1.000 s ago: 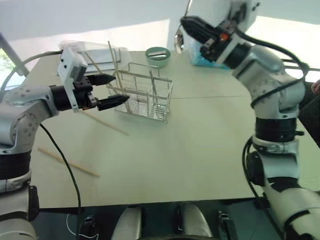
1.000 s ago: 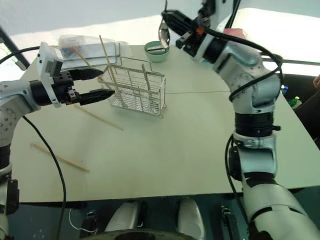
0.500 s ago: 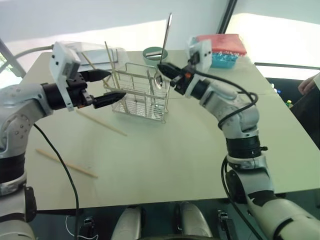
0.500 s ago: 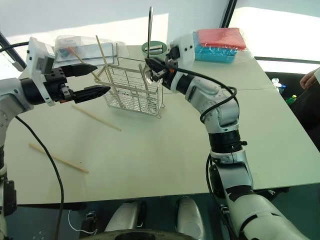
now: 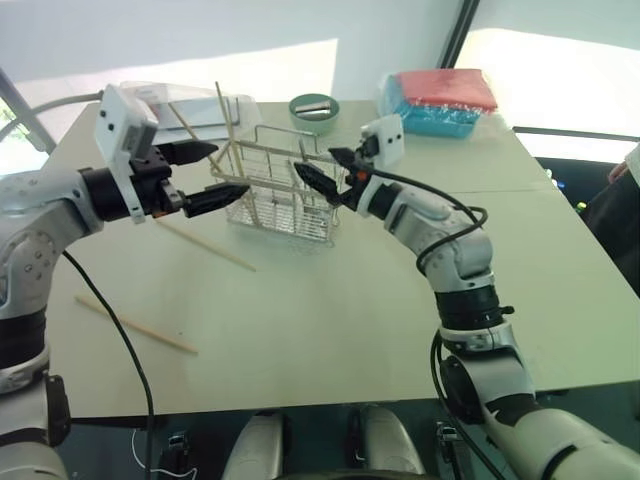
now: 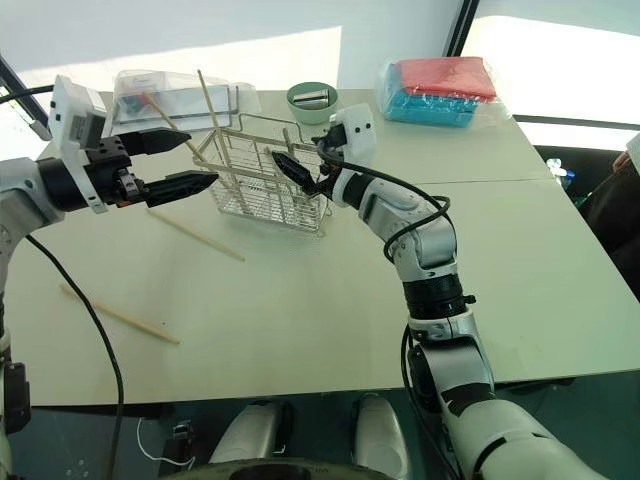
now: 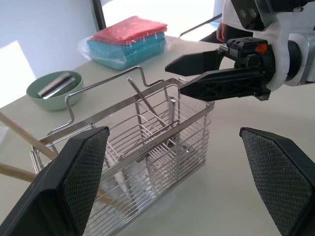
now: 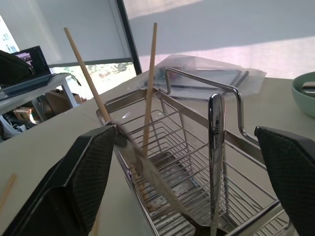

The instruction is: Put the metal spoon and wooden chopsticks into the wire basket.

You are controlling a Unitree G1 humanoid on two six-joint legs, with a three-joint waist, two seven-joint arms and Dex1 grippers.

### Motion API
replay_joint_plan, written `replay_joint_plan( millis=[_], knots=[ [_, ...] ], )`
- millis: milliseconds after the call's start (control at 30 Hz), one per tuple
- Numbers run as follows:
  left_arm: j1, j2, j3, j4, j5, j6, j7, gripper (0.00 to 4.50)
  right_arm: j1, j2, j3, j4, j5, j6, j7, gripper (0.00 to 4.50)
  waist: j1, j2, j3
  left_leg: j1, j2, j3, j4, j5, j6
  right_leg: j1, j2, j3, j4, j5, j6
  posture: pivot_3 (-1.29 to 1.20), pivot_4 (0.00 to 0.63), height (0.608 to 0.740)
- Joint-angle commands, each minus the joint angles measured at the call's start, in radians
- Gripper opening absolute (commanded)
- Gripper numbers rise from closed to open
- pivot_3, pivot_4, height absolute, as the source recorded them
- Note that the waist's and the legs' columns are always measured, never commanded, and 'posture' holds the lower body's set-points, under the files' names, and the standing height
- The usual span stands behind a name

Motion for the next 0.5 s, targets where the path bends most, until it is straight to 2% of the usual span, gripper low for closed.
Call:
replay_joint_plan(
  millis=[33, 200, 300, 400, 500],
  knots=[
    [-0.023, 0.009, 0.041, -0.006, -0.011, -0.008, 0.011, 4.5, -0.051, -0.051, -0.057, -0.084, 0.041, 0.012, 0.04, 4.4, 0.0, 0.0, 0.0, 0.0, 0.0, 0.0, 0.0, 0.0, 0.0, 0.0, 0.0, 0.0, 0.0, 0.0, 0.0, 0.0, 0.15, 0.667],
    [-0.019, -0.001, 0.086, 0.001, -0.033, 0.01, 0.053, 4.5, -0.085, -0.181, -0.131, -0.177, 0.151, 0.07, 0.162, 4.4, 0.0, 0.0, 0.0, 0.0, 0.0, 0.0, 0.0, 0.0, 0.0, 0.0, 0.0, 0.0, -0.001, 0.0, 0.0, 0.0, 0.15, 0.667],
    [-0.008, -0.004, 0.134, -0.002, -0.044, 0.027, 0.105, 4.5, -0.078, -0.293, -0.158, -0.249, 0.233, 0.097, 0.298, 4.4, 0.001, 0.0, 0.0, 0.0, 0.0, 0.0, 0.0, 0.0, 0.0, 0.001, 0.0, 0.0, -0.001, 0.0, 0.0, 0.0, 0.15, 0.667],
    [-0.006, -0.005, 0.226, -0.005, -0.082, 0.085, 0.189, 4.5, -0.019, -0.442, -0.179, -0.34, 0.326, 0.135, 0.483, 4.4, 0.002, -0.001, 0.0, 0.0, 0.0, 0.0, 0.0, 0.0, 0.001, 0.001, 0.0, 0.0, -0.002, 0.0, 0.0, 0.0, 0.15, 0.667],
    [-0.022, -0.012, 0.324, -0.003, -0.13, 0.163, 0.302, 4.5, 0.054, -0.548, -0.202, -0.391, 0.38, 0.155, 0.58, 4.4, 0.003, -0.002, 0.0, 0.0, 0.001, 0.0, 0.0, -0.001, 0.002, 0.002, -0.001, -0.001, -0.004, 0.0, 0.001, 0.0, 0.15, 0.667]
  ],
)
